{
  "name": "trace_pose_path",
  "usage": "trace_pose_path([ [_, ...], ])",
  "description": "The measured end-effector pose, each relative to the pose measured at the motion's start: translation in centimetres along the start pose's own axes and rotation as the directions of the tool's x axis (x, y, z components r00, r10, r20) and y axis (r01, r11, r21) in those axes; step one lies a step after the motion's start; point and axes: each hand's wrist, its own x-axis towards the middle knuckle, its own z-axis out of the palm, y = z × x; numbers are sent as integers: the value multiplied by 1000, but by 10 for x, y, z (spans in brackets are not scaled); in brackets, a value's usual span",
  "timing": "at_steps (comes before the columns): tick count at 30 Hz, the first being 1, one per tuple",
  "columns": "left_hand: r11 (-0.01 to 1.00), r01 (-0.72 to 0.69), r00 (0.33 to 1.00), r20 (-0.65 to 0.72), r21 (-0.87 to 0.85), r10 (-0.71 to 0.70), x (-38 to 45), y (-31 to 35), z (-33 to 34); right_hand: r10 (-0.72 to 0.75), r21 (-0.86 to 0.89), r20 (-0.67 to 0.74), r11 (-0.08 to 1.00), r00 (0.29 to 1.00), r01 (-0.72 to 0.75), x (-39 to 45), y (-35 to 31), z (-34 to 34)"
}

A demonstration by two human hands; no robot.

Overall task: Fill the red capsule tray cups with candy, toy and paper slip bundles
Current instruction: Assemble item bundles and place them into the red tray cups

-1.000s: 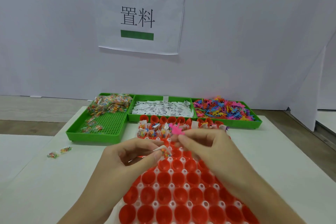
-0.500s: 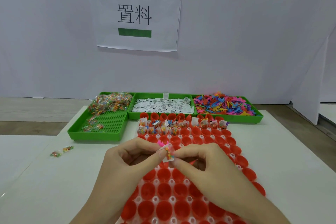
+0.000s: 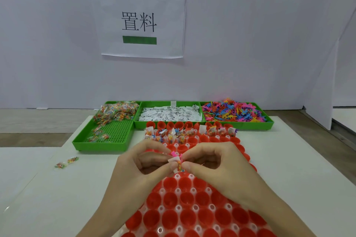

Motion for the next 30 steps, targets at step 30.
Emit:
trace_pose_path([
  [30,675,-285,954,267,681,134,129,-34,48,133,-504,27,858,991,-101,107,57,-52],
])
